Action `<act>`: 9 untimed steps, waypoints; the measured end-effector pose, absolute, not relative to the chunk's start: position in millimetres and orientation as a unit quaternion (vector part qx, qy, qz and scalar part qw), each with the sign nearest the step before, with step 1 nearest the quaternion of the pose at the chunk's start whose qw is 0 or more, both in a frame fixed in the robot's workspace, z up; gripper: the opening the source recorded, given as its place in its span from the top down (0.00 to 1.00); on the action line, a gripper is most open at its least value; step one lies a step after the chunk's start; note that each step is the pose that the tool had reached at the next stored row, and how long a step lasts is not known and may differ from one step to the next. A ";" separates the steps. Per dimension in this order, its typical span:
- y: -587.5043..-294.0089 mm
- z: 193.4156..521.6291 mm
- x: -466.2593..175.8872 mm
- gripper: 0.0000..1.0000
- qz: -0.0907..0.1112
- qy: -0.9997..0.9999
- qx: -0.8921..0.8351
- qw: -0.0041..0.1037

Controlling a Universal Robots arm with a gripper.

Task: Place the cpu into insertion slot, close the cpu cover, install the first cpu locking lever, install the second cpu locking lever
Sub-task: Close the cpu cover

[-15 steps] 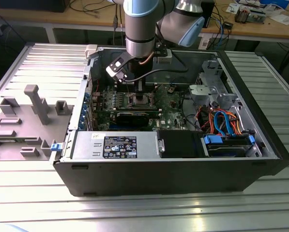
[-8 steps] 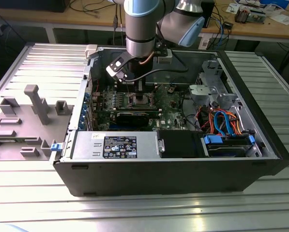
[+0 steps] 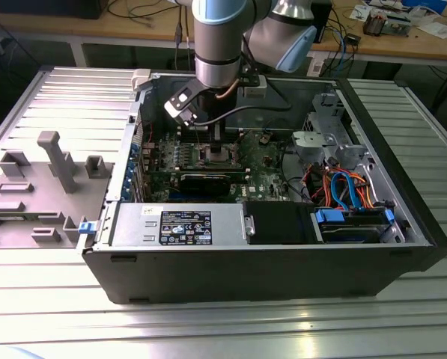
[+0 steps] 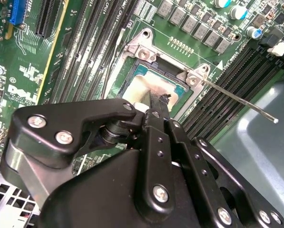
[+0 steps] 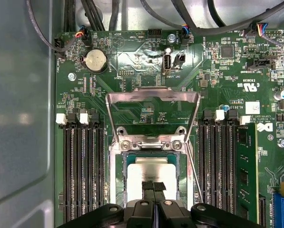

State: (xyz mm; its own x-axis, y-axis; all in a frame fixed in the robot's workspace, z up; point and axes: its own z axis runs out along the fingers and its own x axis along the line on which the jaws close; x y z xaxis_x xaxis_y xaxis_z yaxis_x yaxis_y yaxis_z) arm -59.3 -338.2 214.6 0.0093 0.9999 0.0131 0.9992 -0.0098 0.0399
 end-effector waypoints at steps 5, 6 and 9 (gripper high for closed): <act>-338.2 219.6 -59.2 0.89 0.019 0.704 0.710 0.010; -338.2 219.6 -59.2 0.89 0.019 0.704 0.710 0.010; -338.2 220.0 -59.2 0.89 0.019 0.704 0.710 0.010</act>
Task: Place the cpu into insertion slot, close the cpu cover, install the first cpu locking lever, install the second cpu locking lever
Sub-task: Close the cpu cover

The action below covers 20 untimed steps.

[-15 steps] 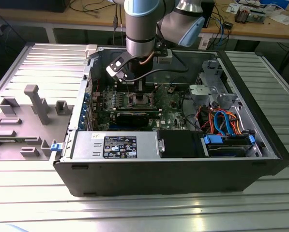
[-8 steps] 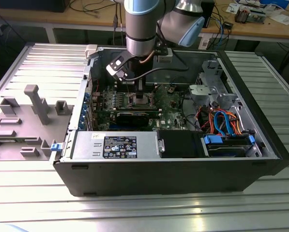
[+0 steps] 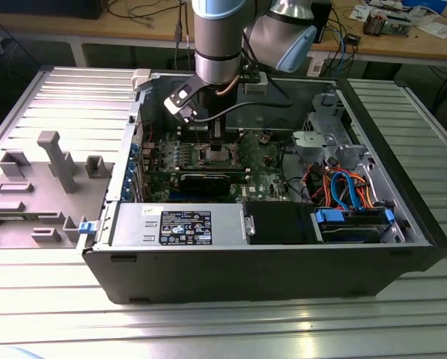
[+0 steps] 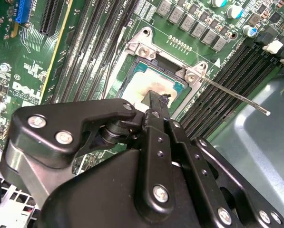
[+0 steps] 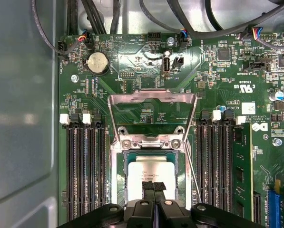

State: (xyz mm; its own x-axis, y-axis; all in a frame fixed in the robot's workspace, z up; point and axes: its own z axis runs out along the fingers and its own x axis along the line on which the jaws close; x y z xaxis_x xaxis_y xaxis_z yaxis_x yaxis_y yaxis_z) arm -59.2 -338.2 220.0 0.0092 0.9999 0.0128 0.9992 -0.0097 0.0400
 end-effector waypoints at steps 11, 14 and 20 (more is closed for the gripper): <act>-338.2 220.1 -58.5 0.89 0.017 0.704 0.710 0.008; -338.2 220.9 -58.5 0.89 0.017 0.704 0.710 0.008; -338.2 224.3 -58.5 0.89 0.017 0.704 0.710 0.008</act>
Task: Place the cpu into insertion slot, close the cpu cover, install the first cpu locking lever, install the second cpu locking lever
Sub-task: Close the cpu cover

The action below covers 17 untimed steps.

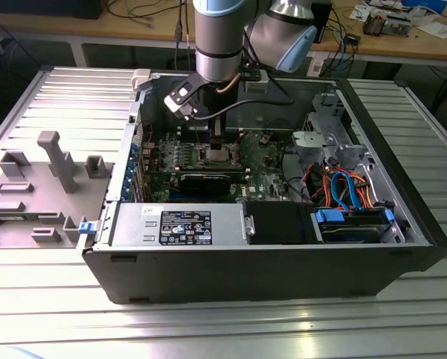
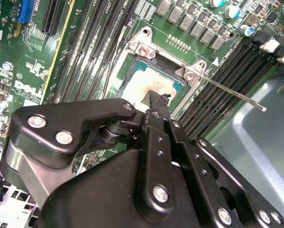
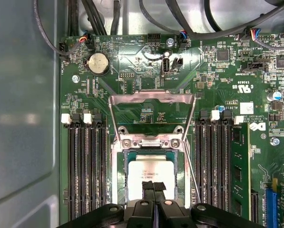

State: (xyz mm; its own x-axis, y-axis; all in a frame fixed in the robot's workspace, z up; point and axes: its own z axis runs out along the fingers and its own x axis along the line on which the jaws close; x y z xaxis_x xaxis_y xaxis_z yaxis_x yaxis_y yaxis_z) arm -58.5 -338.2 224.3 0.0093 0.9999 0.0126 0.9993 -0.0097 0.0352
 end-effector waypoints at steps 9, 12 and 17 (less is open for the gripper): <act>-338.2 229.6 -58.5 0.89 0.017 0.704 0.710 0.008; -338.2 230.2 -58.3 0.89 0.017 0.704 0.710 0.008; -338.2 230.9 -58.2 0.89 0.017 0.704 0.710 0.008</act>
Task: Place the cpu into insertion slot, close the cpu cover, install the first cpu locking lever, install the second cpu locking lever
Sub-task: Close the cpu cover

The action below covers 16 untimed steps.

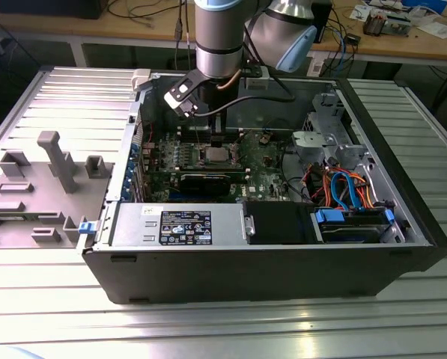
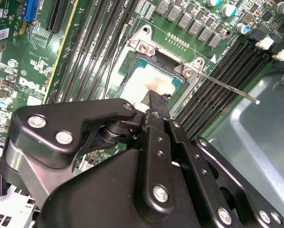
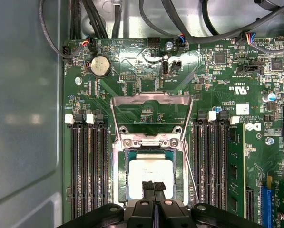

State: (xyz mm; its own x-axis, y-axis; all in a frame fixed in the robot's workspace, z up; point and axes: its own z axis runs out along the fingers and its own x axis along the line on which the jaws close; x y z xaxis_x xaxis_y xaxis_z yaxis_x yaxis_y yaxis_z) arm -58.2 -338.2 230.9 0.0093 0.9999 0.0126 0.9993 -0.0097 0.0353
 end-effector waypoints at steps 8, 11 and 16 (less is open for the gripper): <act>-338.2 232.7 -58.2 0.89 0.017 0.704 0.710 0.008; -338.2 233.8 -58.2 0.89 0.017 0.704 0.710 0.008; -338.2 235.7 -58.2 0.89 0.017 0.704 0.710 0.008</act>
